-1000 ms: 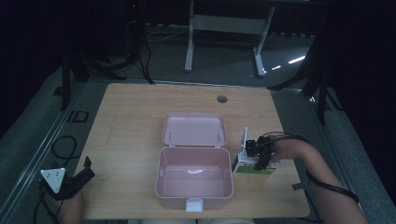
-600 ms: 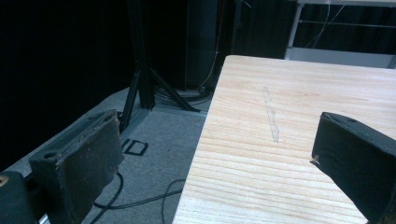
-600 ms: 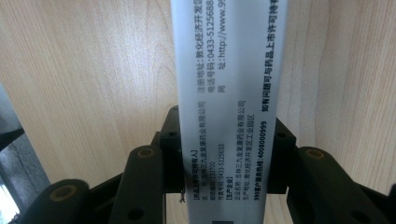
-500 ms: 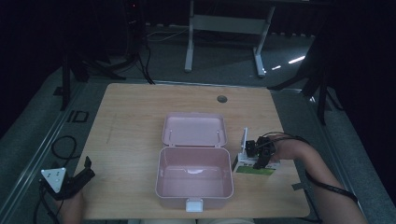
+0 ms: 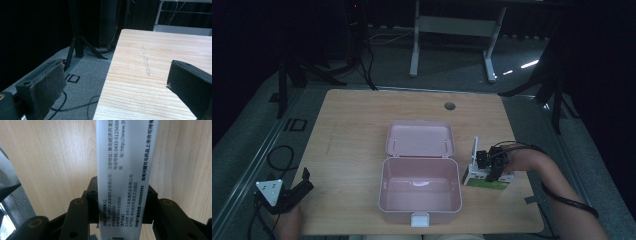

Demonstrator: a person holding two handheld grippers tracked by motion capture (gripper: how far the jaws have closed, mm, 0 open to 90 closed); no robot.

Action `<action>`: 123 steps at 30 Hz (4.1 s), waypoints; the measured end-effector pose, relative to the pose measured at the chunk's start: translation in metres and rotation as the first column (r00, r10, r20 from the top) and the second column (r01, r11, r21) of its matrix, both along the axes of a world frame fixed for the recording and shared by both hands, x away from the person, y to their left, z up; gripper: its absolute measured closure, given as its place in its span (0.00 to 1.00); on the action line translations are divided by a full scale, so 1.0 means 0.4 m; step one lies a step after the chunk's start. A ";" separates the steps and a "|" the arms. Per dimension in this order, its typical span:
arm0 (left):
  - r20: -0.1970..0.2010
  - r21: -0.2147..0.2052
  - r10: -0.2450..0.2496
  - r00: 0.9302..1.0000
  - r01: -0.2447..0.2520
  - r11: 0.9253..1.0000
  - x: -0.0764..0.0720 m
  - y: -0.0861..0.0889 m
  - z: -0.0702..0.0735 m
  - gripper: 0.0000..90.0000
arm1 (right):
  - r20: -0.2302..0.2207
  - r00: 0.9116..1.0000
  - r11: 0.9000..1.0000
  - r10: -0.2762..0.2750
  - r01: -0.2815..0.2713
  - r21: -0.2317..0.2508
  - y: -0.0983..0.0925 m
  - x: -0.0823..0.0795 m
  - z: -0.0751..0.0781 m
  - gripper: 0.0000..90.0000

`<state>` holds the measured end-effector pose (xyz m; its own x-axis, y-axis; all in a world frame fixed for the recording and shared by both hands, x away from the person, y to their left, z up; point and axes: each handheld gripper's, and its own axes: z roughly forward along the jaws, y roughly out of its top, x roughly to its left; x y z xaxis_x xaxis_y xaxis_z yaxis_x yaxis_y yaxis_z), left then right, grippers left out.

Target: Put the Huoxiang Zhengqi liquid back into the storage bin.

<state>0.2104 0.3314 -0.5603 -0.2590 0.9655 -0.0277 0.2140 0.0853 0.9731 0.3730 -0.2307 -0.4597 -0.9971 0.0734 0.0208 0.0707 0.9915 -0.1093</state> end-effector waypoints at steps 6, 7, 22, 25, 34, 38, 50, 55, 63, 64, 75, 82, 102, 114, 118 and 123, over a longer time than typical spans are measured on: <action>0.001 -0.002 0.000 1.000 0.000 1.000 0.000 0.001 0.000 0.02 | -0.007 1.000 1.000 0.005 -0.005 -0.010 0.000 -0.008 0.007 0.68; 0.002 -0.003 0.002 1.000 -0.002 1.000 0.000 0.001 0.000 0.02 | -0.007 1.000 1.000 0.003 -0.003 -0.010 -0.001 -0.011 0.010 0.68; 0.002 -0.002 0.006 1.000 -0.006 1.000 0.000 0.001 0.000 0.02 | -0.022 1.000 1.000 -0.017 0.017 -0.004 -0.013 -0.100 0.092 0.69; 0.002 -0.003 0.007 1.000 -0.007 1.000 0.000 0.001 0.000 0.02 | -0.035 0.999 1.000 -0.027 0.027 -0.001 -0.011 -0.116 0.098 0.69; 0.004 -0.004 0.009 1.000 -0.009 1.000 -0.001 0.001 0.000 0.02 | -0.050 0.999 1.000 -0.009 0.009 -0.010 -0.007 -0.156 0.111 0.69; 0.004 -0.003 0.009 1.000 -0.009 1.000 0.000 0.000 0.000 0.02 | -0.075 0.997 1.000 0.008 -0.008 0.002 -0.004 -0.179 0.115 0.69; 0.001 0.000 0.010 1.000 -0.010 1.000 0.000 0.000 0.000 0.02 | -0.044 0.998 0.999 0.035 -0.035 0.021 0.002 -0.217 0.171 0.69; 0.001 0.001 0.010 1.000 -0.010 1.000 0.000 0.000 0.000 0.02 | -0.041 0.998 0.999 0.036 -0.035 0.019 0.003 -0.226 0.204 0.69; -0.001 0.002 0.011 1.000 -0.011 1.000 -0.001 0.000 0.000 0.02 | -0.018 1.000 1.000 0.016 -0.016 0.004 0.013 -0.235 0.265 0.69; -0.001 0.002 0.009 1.000 -0.009 1.000 -0.001 0.000 0.000 0.02 | -0.012 1.000 1.000 0.007 -0.007 0.001 0.014 -0.232 0.272 0.69; -0.004 0.005 0.009 1.000 -0.009 1.000 0.000 -0.001 0.000 0.02 | 0.020 1.000 1.000 0.003 -0.004 0.021 0.036 -0.229 0.362 0.69; -0.004 0.006 0.008 1.000 -0.008 1.000 0.000 -0.001 0.000 0.02 | 0.018 1.000 0.998 0.026 -0.027 0.064 0.066 -0.226 0.403 0.69; 0.003 0.007 0.005 1.000 -0.005 1.000 -0.001 0.000 0.000 0.02 | 0.012 0.996 0.994 0.086 -0.087 0.062 0.197 -0.217 0.418 0.69; 0.003 0.005 0.006 1.000 -0.006 1.000 -0.002 0.002 0.000 0.02 | 0.038 0.989 0.988 0.140 -0.142 0.061 0.310 -0.234 0.423 0.69; 0.002 0.004 0.004 1.000 -0.004 1.000 -0.002 0.002 0.001 0.02 | 0.040 0.985 0.983 0.170 -0.172 0.066 0.351 -0.245 0.429 0.69; 0.005 0.003 0.002 1.000 -0.002 1.000 -0.003 0.002 0.000 0.02 | 0.036 0.977 0.976 0.209 -0.211 0.051 0.398 -0.255 0.412 0.69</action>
